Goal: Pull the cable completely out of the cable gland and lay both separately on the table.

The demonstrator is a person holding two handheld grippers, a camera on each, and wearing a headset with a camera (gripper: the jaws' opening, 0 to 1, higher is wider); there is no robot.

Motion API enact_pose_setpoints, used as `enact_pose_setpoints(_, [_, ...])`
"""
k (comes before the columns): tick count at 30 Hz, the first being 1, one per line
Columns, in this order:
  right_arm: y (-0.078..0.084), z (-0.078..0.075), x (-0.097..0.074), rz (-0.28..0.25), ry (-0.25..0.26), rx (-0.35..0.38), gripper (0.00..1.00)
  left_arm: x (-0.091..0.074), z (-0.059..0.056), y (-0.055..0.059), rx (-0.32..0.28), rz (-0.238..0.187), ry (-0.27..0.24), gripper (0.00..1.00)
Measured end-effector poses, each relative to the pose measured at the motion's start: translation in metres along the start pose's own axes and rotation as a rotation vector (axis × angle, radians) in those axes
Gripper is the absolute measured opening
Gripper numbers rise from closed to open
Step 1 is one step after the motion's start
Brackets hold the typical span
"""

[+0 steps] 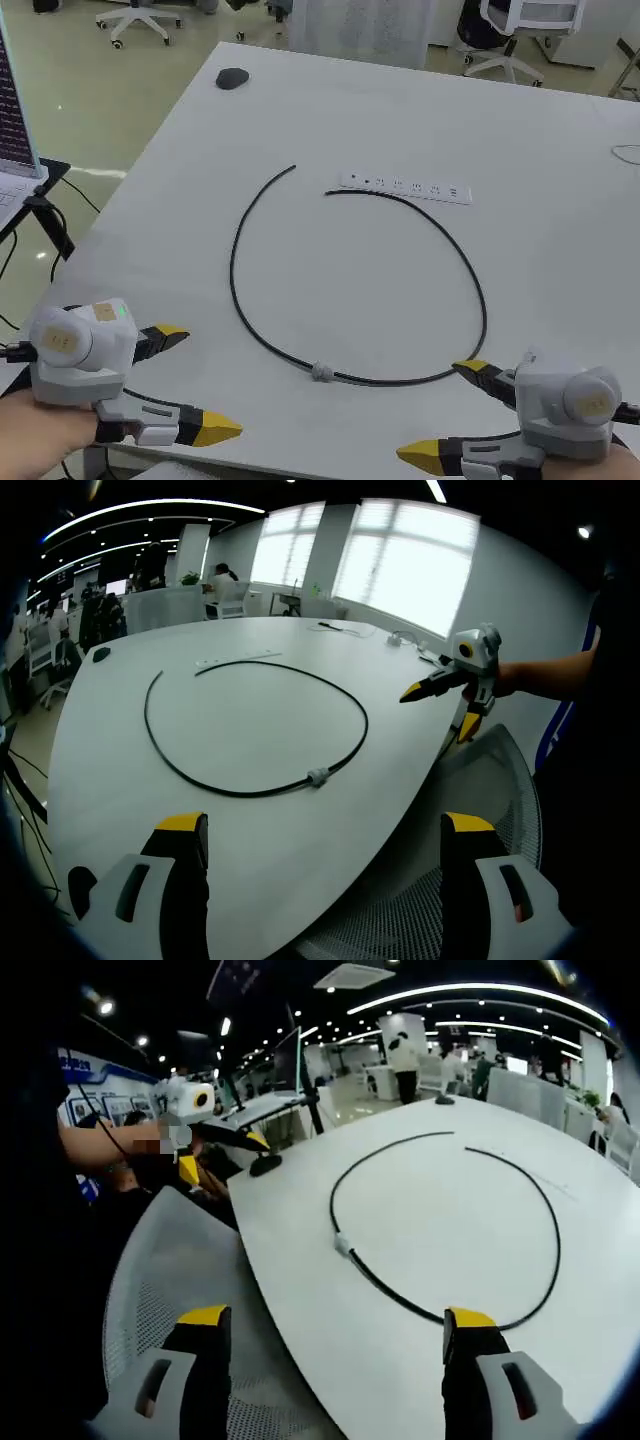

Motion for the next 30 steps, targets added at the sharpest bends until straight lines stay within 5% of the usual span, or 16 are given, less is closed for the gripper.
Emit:
enact_pose_setpoints(21, [-0.006, -0.004, 0.008, -0.009, 0.0, 0.011, 0.85, 0.002, 0.008, -0.004, 0.005, -0.005, 0.006, 0.97])
enact_pose_setpoints(30, [-0.025, -0.004, 0.023, -0.013, -0.011, -0.005, 0.81, 0.002, 0.008, 0.0, 0.019, 0.011, 0.012, 0.97])
Point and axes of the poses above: the centre of the closed fingertips' face, and the gripper's own axes: x roughly forward along the fingers, z roughly to its left, y roughly out of its underside, the point moved 2 cm from there along -x, roughly backward along the fingers, and after that the axes turned 8 degrees about z, right-handed, at the moved point
